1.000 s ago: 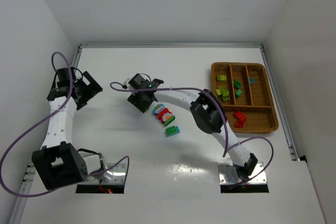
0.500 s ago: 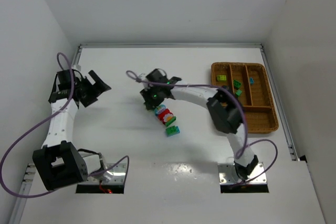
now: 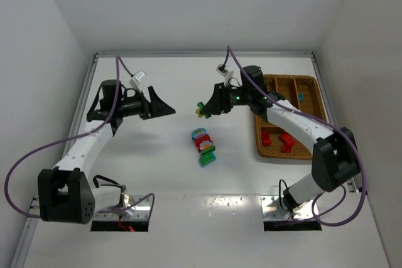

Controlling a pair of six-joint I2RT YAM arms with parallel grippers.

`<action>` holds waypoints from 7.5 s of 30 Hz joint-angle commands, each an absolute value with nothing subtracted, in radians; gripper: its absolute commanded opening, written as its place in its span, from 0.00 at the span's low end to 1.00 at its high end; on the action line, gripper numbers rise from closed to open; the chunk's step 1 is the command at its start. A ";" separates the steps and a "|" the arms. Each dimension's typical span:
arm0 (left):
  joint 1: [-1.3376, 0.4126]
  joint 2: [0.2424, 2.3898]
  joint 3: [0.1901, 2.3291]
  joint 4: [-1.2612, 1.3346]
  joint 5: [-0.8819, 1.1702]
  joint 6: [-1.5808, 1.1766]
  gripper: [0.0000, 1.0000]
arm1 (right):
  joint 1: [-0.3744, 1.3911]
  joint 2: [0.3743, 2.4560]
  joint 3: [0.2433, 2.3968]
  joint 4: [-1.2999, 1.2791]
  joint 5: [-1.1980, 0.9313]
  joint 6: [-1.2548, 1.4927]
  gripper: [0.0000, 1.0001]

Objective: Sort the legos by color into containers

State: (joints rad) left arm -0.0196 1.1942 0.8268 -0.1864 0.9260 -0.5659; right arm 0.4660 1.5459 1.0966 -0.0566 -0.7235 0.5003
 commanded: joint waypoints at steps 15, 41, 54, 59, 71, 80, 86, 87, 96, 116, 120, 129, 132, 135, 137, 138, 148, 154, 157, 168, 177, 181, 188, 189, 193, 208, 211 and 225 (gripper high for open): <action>-0.294 1.339 0.891 0.174 1.187 -0.635 0.89 | 0.459 1.471 1.028 0.235 -1.068 0.739 0.16; -0.587 1.216 1.094 -0.354 0.347 -0.169 0.91 | 0.410 1.551 1.032 0.143 -1.052 1.071 0.16; -0.657 1.226 1.094 -0.354 0.264 -0.149 0.78 | 0.410 1.571 1.032 0.198 -1.071 1.155 0.16; -0.657 1.206 1.094 -0.336 0.264 -0.149 0.73 | 0.410 1.571 1.023 0.189 -1.071 1.155 0.16; -0.647 1.198 1.112 -0.287 0.392 -0.149 0.59 | 0.419 1.589 1.023 0.198 -1.071 1.155 0.16; -0.638 1.189 1.130 -0.278 0.417 -0.158 0.56 | 0.428 1.589 1.023 0.198 -1.071 1.155 0.16; -0.629 1.198 1.131 -0.278 0.426 -0.158 0.23 | 0.428 1.589 1.032 0.207 -1.071 1.164 0.16; -0.629 1.198 1.131 -0.278 0.426 -0.158 0.20 | 0.428 1.589 1.032 0.207 -1.071 1.164 0.16; -0.543 1.195 1.105 -0.319 0.439 -0.149 0.00 | 0.336 1.551 0.991 0.132 -1.019 1.120 0.16; -0.440 1.213 1.086 -0.319 0.460 -0.224 0.00 | 0.126 1.459 1.170 -0.567 -0.199 0.686 0.16; -0.430 1.252 1.127 -0.351 0.449 -0.249 0.00 | 0.066 1.468 1.170 -0.555 0.144 0.644 0.16; -0.449 1.356 1.170 -0.351 0.460 -0.284 0.00 | -0.097 1.702 1.373 -0.568 0.299 0.595 0.17; -0.460 1.367 1.190 -0.351 0.451 -0.311 0.00 | -0.107 1.774 1.413 -0.568 0.344 0.595 0.18; -0.486 1.406 1.230 -0.351 0.439 -0.334 0.00 | -0.117 1.824 1.459 -0.558 0.344 0.584 0.24; -0.517 1.439 1.262 -0.351 0.439 -0.344 0.00 | -0.126 1.867 1.491 -0.558 0.313 0.584 0.29; -0.517 1.450 1.273 -0.351 0.439 -0.344 0.00 | -0.126 1.881 1.500 -0.558 0.313 0.584 0.31; -0.594 1.606 1.433 -0.351 0.413 -0.414 0.00 | -0.126 1.976 1.534 -0.560 0.291 0.584 0.60; -0.623 1.687 1.537 -0.351 0.411 -0.442 0.00 | -0.117 1.935 1.557 -0.580 0.273 0.598 0.71; -0.656 1.782 1.635 -0.351 0.402 -0.477 0.00 | -0.117 1.765 1.435 -0.508 0.282 0.655 0.61; -0.739 2.402 2.372 -0.353 0.400 -0.638 0.00 | -0.069 1.044 0.896 -0.521 0.282 0.794 0.74; -0.778 2.592 2.472 -0.123 0.368 -0.732 0.00 | -0.043 0.617 0.810 -0.736 0.350 0.861 0.77; -0.778 2.646 2.503 -0.071 0.368 -0.784 0.36 | -0.043 0.588 0.860 -0.797 0.360 0.838 0.77; -0.769 2.648 2.503 -0.061 0.360 -0.782 0.97 | -0.043 0.612 0.884 -0.831 0.347 0.819 0.78; -0.769 2.629 2.503 -0.070 0.371 -0.767 1.00 | -0.043 0.612 0.884 -0.821 0.347 0.807 0.78; -0.736 2.521 2.442 -0.130 0.385 -0.698 1.00 | -0.043 0.621 0.873 -0.770 0.261 0.773 0.78; -0.335 1.504 1.333 -0.489 -0.143 -0.621 1.00 | 0.831 1.434 1.121 -0.635 0.161 0.571 0.81; -0.292 1.392 1.209 -0.514 -0.143 -0.621 1.00 | 0.911 1.511 1.108 -0.600 0.126 0.580 0.85; -0.239 1.315 1.071 -0.482 -0.083 -0.621 1.00 | 0.953 1.698 1.100 -0.515 0.228 0.850 0.82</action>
